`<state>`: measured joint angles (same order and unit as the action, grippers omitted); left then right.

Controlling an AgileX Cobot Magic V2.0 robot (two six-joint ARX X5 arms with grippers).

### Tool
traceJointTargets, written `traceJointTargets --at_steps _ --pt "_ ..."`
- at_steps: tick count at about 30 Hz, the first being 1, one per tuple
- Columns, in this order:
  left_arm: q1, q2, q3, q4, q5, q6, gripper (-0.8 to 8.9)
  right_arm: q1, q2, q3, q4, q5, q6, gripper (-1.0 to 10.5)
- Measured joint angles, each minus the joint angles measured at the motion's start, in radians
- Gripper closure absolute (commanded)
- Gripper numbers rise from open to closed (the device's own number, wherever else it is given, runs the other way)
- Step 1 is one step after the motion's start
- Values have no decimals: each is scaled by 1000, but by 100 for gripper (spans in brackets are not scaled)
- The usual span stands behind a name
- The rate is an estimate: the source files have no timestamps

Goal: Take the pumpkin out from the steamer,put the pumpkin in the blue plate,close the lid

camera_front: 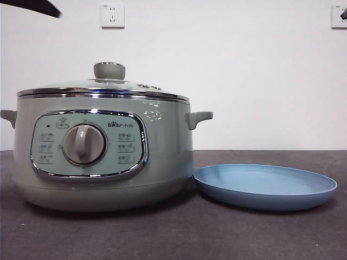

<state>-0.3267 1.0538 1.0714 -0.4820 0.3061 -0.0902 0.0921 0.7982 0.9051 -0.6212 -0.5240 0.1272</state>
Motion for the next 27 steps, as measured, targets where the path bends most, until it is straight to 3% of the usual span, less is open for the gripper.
traceJointTargets --at_steps 6,12,27 --pt "-105 150 43 3 -133 53 406 0 0 0 -7 0 0 537" --pt "-135 264 43 5 -222 76 406 0 0 0 -7 0 0 537" --pt "-142 334 43 48 -221 83 409 0 0 0 -9 3 0 537"
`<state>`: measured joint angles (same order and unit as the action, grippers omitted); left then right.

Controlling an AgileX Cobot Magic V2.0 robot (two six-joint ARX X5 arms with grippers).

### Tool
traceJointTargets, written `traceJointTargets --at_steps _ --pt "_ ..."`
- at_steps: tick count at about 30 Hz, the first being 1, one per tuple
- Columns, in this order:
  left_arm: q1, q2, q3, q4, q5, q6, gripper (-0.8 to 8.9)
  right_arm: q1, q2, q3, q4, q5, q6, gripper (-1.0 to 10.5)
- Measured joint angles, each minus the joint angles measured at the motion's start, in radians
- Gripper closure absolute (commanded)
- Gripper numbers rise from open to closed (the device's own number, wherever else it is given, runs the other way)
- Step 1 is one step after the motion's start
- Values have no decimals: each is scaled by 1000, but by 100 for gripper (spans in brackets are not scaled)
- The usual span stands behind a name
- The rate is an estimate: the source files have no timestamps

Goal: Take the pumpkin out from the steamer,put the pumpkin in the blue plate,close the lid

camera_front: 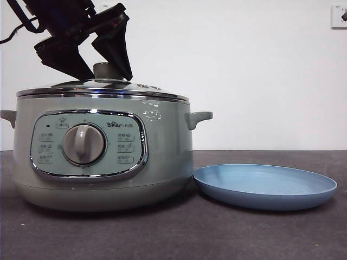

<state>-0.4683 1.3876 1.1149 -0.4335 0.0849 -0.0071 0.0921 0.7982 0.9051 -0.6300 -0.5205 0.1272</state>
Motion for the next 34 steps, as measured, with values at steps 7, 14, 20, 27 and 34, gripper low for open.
traceJointTargets --at_steps 7,14,20,27,34 --pt "-6 0 0 4 1 18 787 0 0 0 0 0 0 537" --pt "-11 -2 5 4 5 19 822 0 0 0 0 0 0 537" --pt "-11 -5 5 2 4 19 822 0 0 0 0 0 0 537" --pt "-11 -101 0 -21 -3 14 822 0 3 0 41 -3 0 537" --pt "-11 -276 0 -47 -111 17 822 77 65 0 114 -3 0 536"
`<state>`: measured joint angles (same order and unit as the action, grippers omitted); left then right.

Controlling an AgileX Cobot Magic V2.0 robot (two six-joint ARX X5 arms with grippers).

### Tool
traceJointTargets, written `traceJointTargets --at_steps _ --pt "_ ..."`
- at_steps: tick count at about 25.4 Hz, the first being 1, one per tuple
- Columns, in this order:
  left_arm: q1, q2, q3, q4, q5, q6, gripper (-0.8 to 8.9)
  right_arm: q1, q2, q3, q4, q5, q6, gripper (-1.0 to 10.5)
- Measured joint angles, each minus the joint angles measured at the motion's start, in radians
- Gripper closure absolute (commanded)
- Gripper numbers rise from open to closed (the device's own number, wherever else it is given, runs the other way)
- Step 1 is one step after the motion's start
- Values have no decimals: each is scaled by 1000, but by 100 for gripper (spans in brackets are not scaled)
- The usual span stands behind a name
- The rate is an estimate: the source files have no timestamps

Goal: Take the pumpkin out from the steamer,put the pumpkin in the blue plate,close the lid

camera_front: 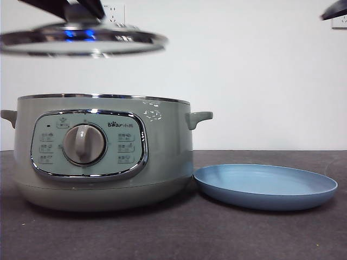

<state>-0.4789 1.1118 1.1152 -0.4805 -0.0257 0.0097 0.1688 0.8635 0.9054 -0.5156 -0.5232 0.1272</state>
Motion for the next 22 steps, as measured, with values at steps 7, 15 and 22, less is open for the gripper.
traceJointTargets --at_steps 7,15,22 --pt "0 -142 0 -85 -186 37 822 154 153 74 35 27 0 499" --pt "1 -246 0 -186 -397 89 822 348 433 299 -14 116 -43 468" --pt "1 -306 0 -250 -545 97 822 512 725 626 -192 321 -138 401"
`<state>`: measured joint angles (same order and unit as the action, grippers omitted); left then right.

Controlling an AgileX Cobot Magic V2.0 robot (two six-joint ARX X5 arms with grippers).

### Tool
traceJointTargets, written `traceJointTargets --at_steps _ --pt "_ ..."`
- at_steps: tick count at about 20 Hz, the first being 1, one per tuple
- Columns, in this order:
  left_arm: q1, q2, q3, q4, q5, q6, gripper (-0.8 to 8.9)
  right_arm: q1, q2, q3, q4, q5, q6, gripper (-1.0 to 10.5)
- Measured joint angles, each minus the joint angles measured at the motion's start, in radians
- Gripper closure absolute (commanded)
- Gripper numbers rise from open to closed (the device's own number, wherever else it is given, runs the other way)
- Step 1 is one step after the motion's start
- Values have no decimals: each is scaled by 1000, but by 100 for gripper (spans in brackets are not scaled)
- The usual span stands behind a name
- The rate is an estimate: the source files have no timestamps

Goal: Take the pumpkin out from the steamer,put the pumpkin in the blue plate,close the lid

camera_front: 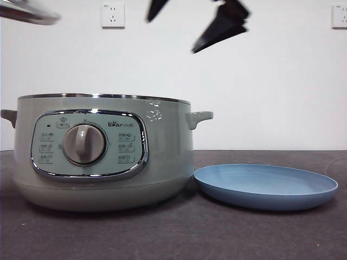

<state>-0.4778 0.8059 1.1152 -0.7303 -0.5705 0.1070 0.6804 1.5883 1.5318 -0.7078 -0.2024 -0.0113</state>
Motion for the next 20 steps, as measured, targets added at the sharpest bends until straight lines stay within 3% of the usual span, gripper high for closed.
traceJointTargets --at_steps 3,7,20 --pt "1 -23 0 -18 -27 6 822 69 172 214 -121 71 -48 401" --pt "1 -19 0 -40 -67 14 822 129 330 374 -196 171 -93 401" --pt "1 -19 0 -45 -68 16 822 155 536 379 -181 177 -138 406"
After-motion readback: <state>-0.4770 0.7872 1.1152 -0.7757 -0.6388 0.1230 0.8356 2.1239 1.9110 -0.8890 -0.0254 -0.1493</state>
